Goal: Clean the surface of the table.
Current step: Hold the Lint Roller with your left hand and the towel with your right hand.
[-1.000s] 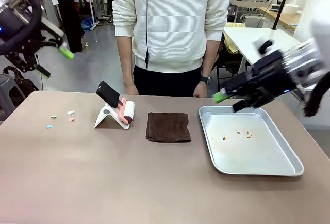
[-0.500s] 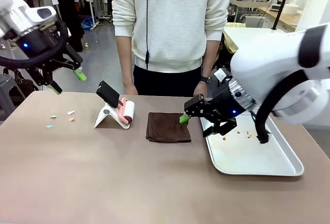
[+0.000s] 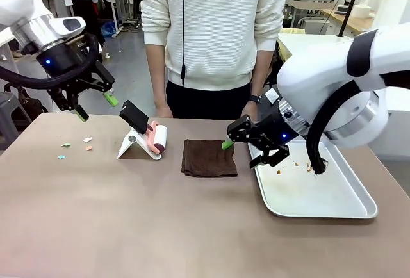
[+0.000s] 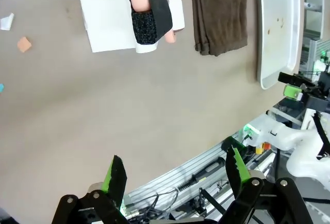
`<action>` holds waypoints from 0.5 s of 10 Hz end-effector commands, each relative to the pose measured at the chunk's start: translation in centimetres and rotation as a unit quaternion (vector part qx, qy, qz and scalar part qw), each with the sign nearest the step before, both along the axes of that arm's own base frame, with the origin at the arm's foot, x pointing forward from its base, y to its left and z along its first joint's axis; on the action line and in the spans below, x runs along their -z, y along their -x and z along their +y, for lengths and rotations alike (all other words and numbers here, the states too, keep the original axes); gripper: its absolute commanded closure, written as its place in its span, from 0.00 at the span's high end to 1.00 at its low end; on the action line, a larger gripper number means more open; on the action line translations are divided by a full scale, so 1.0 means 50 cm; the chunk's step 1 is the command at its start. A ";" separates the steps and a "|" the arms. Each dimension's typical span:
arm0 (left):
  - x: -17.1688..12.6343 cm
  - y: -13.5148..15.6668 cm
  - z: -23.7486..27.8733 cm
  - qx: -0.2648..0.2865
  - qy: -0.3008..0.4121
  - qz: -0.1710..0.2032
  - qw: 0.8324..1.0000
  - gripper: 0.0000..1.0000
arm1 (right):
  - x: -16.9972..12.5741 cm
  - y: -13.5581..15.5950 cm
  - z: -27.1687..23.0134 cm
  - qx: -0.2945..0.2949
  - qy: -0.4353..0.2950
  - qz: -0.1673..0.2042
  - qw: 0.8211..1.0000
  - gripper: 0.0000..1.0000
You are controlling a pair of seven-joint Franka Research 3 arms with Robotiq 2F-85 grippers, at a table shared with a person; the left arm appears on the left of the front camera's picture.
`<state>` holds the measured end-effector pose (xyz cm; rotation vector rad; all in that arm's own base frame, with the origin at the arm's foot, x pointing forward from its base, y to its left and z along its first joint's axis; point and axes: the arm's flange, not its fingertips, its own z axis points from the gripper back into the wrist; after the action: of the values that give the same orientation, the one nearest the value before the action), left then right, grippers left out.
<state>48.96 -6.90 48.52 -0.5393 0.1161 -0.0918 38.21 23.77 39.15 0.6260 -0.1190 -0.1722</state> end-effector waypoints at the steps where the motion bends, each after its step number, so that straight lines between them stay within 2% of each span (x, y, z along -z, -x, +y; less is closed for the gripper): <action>1: 0.006 0.001 0.002 -0.002 -0.001 0.001 1.000 1.00 | 0.000 0.009 0.006 -0.004 0.002 0.000 1.000 1.00; 4: 0.004 0.000 0.000 0.000 0.000 0.002 1.000 1.00 | 0.000 0.005 0.007 -0.005 0.000 0.000 1.000 1.00; 5: 0.007 -0.038 -0.021 0.023 0.002 0.020 1.000 1.00 | 0.003 -0.050 0.025 -0.007 -0.003 0.001 1.000 1.00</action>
<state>49.31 -7.19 48.13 -0.5400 0.1324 -0.0978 38.47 24.26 39.17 0.6306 -0.1129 -0.1629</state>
